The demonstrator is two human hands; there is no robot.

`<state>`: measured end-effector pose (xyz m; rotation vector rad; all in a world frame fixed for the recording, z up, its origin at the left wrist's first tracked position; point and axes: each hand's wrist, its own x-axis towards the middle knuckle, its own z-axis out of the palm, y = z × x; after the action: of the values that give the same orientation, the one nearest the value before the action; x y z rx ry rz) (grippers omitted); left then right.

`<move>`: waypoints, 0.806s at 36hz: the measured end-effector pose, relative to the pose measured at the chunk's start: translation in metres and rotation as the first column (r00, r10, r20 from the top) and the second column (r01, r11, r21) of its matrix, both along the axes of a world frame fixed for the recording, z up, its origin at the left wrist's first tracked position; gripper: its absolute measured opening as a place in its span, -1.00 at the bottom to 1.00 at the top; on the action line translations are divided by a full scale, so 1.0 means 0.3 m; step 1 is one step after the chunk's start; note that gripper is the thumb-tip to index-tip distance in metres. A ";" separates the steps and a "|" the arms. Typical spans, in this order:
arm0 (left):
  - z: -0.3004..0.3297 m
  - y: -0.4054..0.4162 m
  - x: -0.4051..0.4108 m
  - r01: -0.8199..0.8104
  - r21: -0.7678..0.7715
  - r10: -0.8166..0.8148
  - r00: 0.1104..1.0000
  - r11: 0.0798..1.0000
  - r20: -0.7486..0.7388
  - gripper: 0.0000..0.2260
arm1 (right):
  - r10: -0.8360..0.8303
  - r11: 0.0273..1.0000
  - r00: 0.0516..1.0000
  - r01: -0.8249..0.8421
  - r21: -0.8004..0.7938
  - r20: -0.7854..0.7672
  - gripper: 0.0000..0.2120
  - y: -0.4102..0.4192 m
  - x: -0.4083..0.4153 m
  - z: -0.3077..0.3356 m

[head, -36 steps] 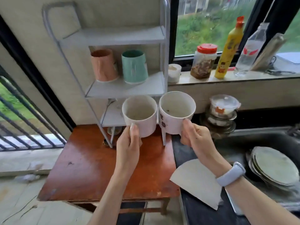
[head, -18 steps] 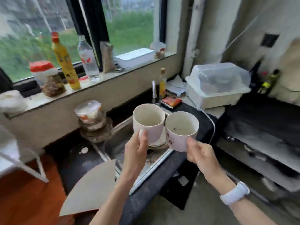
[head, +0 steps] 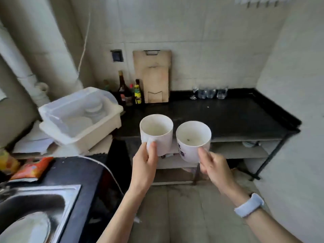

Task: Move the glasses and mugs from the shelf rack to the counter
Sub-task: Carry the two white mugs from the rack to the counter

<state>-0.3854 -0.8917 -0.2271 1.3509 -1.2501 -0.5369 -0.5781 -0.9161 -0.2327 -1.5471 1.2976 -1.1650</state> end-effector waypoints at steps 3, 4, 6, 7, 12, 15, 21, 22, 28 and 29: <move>-0.029 -0.171 -0.083 0.089 0.019 -0.089 0.996 0.996 -0.008 -0.59 | -0.096 0.995 0.995 0.097 0.004 -0.034 -0.46 -0.091 -0.086 -0.021; -0.040 -0.229 -0.110 0.120 0.026 -0.120 0.993 0.992 -0.010 -0.61 | -0.128 0.992 0.991 0.128 0.010 -0.042 -0.47 -0.128 -0.109 -0.027; -0.062 -0.348 -0.153 0.183 0.045 -0.182 0.983 0.982 -0.022 -0.64 | -0.179 0.983 0.983 0.180 0.025 -0.045 -0.50 -0.210 -0.144 -0.038; -0.072 -0.407 -0.169 0.210 0.051 -0.209 0.978 0.976 -0.028 -0.63 | -0.200 0.979 0.979 0.202 0.039 -0.049 -0.52 -0.255 -0.155 -0.043; -0.102 -0.686 -0.205 0.330 0.062 -0.329 0.944 0.942 -0.020 -0.68 | -0.334 0.932 0.941 0.339 0.126 -0.055 -0.55 -0.503 -0.192 -0.072; -0.123 -0.859 -0.205 0.379 0.124 -0.378 0.925 0.917 -0.033 -0.75 | -0.385 0.902 0.922 0.385 0.194 -0.040 -0.50 -0.653 -0.203 -0.081; -0.157 -1.157 -0.246 0.435 0.166 -0.436 0.899 0.885 -0.036 -0.73 | -0.467 0.840 0.881 0.470 0.271 -0.080 -0.59 -0.894 -0.242 -0.082; -0.168 -1.195 -0.255 0.440 0.174 -0.441 0.897 0.881 -0.038 -0.73 | -0.483 0.829 0.871 0.487 0.274 -0.088 -0.61 -0.928 -0.251 -0.089; -0.232 -1.413 -0.330 0.437 0.240 -0.431 0.899 0.867 -0.078 -0.68 | -0.495 0.812 0.864 0.496 0.307 -0.089 -0.64 -1.141 -0.316 -0.139; -0.245 -1.448 -0.346 0.436 0.248 -0.429 0.899 0.865 -0.084 -0.70 | -0.486 0.813 0.869 0.489 0.315 -0.094 -0.64 -1.180 -0.331 -0.152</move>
<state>-0.4891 -1.3260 -0.3005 1.2697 -1.5106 -1.0651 -0.6773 -1.2702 -0.2783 -0.9964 1.8626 -1.1629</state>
